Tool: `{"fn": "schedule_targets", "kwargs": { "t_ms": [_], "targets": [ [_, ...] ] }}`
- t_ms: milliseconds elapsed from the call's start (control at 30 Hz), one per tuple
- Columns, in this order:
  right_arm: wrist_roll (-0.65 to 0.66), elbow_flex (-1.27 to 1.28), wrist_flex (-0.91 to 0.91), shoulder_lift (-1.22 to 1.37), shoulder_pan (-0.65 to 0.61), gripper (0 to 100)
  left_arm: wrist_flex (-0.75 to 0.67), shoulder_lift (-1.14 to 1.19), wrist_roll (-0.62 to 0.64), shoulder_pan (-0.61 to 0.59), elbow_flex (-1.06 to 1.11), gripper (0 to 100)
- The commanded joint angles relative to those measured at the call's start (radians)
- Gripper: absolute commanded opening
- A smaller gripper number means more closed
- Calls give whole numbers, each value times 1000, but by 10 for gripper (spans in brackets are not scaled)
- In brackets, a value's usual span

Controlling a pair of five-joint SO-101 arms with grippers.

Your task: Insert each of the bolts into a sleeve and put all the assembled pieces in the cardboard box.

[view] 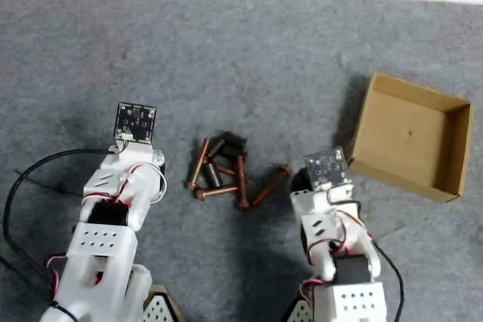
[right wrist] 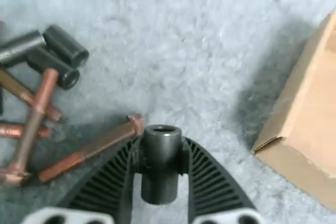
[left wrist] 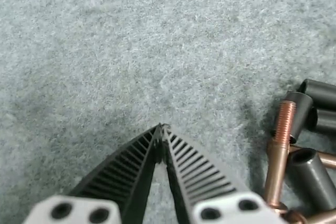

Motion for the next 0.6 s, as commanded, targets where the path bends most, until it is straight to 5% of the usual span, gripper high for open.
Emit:
{"fn": "schedule_targets", "kwargs": {
  "t_ms": [0, 167, 367, 567],
  "targets": [
    [11, 35, 70, -136, -4, 4, -20, -22, -8, -4, -5, 14],
    [11, 35, 71, -99, -4, 4, -21, 54, -6, 19, -44, 14],
    [11, 35, 71, -117, -4, 4, -6, 470, -49, 166, -257, 14],
    [11, 36, 71, -117, -4, 4, 216, 631, -52, 239, -440, 15]
  ]
}}
